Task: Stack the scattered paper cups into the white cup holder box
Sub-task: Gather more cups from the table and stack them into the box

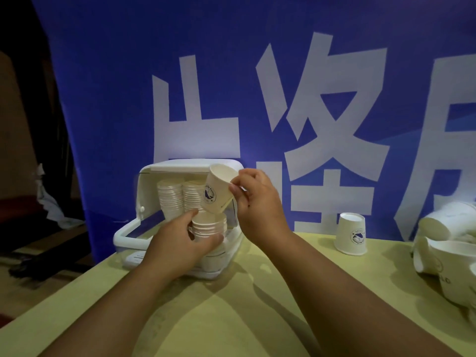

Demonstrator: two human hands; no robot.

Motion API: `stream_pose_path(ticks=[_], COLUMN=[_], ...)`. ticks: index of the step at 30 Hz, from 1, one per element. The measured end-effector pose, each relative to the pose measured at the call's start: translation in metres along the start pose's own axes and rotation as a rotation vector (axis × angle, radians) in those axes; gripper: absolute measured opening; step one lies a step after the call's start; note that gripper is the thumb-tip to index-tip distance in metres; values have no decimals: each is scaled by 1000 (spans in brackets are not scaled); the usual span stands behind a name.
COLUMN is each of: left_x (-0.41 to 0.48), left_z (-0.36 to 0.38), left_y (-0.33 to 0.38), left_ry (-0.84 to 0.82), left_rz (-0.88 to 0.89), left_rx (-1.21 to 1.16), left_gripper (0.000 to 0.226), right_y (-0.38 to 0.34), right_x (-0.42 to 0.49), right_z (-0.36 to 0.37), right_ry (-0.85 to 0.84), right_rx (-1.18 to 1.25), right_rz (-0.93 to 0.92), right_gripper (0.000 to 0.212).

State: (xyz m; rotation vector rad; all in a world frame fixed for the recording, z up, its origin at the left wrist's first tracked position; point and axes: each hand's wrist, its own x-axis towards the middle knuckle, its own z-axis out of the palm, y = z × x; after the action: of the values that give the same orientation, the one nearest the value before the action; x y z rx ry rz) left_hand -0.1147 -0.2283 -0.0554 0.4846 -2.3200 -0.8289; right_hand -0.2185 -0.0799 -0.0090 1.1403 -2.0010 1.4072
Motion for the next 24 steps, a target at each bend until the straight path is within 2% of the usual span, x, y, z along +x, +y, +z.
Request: stream_pose_path(ticks=[3, 7, 10, 12, 18, 24], left_x=[0, 2, 2, 2, 2, 2], left_z=[-1, -2, -1, 0, 1, 0], left_y=[0, -4, -6, -7, -9, -10], left_ry=[19, 55, 72, 75, 63, 52], left_rz=[-5, -49, -36, -10, 8, -3], left_rx=[10, 9, -31, -31, 42, 41], left_gripper=[62, 96, 110, 109, 79, 79], right_y=[0, -3, -5, -5, 6, 15], right_x=[-1, -3, -5, -8, -14, -19], right_z=[3, 4, 7, 9, 20, 24], right_ry=[-70, -219, -336, -368, -337, -358], right_rx=[-71, -210, -294, -240, -174, -211], right_rz=[-63, -109, -118, -77, 75, 100], right_gripper=[18, 18, 22, 26, 25, 36])
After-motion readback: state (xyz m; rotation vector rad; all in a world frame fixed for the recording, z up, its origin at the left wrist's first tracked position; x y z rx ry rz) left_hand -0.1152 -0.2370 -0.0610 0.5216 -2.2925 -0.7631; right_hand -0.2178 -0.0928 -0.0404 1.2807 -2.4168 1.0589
